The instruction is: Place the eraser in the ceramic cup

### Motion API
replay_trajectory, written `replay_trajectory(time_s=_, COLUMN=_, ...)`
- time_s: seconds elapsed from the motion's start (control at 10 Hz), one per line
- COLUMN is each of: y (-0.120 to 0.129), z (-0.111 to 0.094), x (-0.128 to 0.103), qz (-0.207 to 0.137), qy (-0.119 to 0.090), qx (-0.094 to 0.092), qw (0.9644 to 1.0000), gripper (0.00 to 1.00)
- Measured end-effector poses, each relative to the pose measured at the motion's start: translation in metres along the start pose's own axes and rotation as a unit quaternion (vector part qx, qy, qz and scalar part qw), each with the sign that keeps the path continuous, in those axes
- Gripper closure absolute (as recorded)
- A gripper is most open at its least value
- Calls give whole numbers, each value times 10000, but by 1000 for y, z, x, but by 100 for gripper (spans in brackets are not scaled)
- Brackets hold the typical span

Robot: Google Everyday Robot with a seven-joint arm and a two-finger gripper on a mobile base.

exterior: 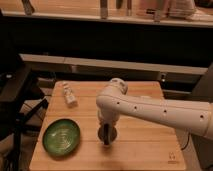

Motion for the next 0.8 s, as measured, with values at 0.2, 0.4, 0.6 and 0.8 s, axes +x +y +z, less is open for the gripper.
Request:
replay_trajectory(time_s=0.2, y=-3, z=-1, x=-1, qz=-39, qy=6, qx=15, qw=10000, gripper=34)
replay_trajectory(time_s=0.4, y=-3, z=-3, x=-1, qz=-60, qy=23, qx=12, qw=10000, gripper=20)
replay_trajectory(time_s=0.6, y=-5, z=-5, x=-2, qz=-89, qy=55, qx=10, qw=9999, gripper=20)
replay_trajectory(time_s=0.8, y=-7, z=-9, x=-3, qz=-123, qy=110, qx=10, qw=9999, gripper=20)
